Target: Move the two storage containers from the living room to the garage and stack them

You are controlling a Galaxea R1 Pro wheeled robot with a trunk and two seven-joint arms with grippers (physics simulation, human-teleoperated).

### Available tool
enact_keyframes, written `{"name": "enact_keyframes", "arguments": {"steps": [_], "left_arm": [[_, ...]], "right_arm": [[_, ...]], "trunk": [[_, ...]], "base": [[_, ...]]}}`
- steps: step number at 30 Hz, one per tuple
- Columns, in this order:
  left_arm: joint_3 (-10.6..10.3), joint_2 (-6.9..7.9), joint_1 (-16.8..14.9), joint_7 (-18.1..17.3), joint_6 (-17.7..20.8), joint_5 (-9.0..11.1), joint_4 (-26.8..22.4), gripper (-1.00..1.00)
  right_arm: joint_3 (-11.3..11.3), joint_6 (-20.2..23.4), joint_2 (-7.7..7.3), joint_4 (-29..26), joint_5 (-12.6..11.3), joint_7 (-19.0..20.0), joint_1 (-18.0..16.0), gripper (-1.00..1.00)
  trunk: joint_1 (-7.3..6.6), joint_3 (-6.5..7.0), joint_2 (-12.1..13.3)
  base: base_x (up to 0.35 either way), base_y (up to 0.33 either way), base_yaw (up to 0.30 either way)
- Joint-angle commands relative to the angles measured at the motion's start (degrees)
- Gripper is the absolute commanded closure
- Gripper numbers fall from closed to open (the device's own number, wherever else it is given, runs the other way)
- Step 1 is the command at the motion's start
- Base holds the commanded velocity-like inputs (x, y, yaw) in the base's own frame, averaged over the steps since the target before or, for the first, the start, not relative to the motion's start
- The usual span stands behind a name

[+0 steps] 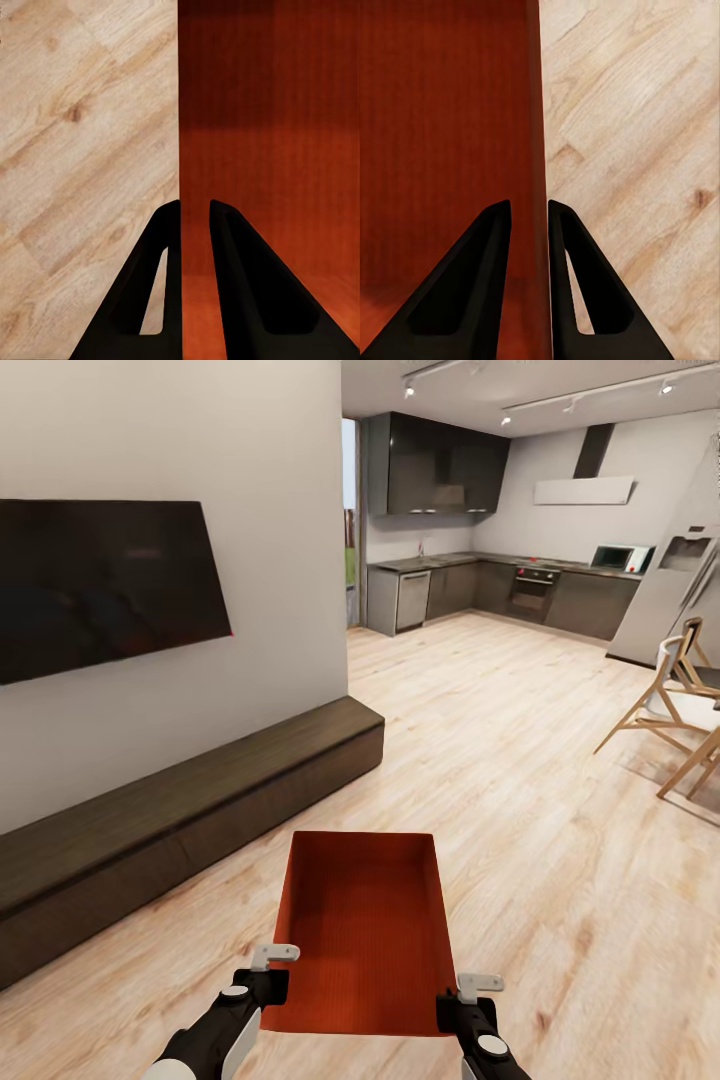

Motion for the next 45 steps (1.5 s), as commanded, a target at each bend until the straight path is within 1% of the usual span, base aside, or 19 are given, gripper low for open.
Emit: {"name": "enact_keyframes", "arguments": {"steps": [1,35,45], "left_arm": [[-0.55,-0.70,-0.06,0.09,0.33,0.09,-0.27,1.00],[-0.55,-0.70,-0.06,0.09,0.33,0.07,-0.27,1.00],[-0.55,-0.70,-0.06,0.09,0.33,0.07,-0.27,1.00]], "right_arm": [[-0.11,2.49,0.08,0.44,0.14,0.06,-0.01,1.00],[-0.06,2.49,0.06,0.44,0.14,0.06,-0.01,1.00],[-0.13,2.58,0.02,0.43,0.14,0.06,0.00,1.00]], "trunk": [[0.02,0.02,-0.07],[0.02,3.16,-0.07],[0.02,3.25,-0.07]], "base": [[0.000,0.000,0.000],[0.000,0.000,0.000],[0.000,0.000,0.000]]}}
